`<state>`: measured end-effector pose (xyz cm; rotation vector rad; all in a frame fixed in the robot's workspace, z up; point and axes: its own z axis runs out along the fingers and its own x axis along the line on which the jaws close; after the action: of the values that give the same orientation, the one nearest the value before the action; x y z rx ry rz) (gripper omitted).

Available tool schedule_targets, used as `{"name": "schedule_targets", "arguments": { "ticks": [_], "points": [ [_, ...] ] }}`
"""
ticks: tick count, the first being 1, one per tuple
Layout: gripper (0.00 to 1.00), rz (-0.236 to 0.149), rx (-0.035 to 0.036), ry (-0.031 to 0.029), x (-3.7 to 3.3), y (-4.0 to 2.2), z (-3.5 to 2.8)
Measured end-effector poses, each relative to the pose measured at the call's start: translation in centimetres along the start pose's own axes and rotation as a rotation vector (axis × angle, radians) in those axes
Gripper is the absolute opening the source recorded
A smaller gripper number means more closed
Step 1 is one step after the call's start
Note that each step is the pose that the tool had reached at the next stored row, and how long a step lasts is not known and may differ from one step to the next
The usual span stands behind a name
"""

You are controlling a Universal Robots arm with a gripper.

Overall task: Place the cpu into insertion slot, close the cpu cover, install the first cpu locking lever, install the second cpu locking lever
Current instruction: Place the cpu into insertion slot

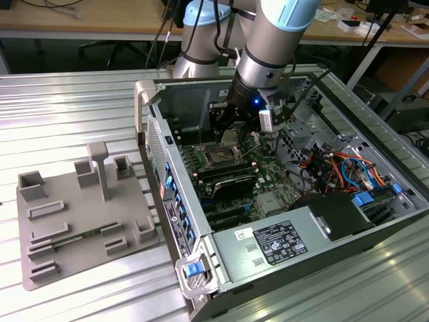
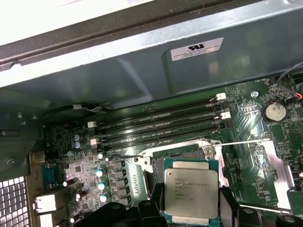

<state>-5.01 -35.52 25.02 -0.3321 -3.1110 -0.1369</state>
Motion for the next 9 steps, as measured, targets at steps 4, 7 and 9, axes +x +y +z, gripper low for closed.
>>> {"name": "schedule_targets", "arguments": {
  "ticks": [4,7,9],
  "points": [
    [0.55,0.015,-0.0003,-0.0013,0.0,0.0,0.01],
    [0.55,0.024,-0.0004,-0.002,0.0,0.0,0.02],
    [0.55,0.03,-0.0005,-0.0025,0.0,0.0,0.02]
  ]
}}
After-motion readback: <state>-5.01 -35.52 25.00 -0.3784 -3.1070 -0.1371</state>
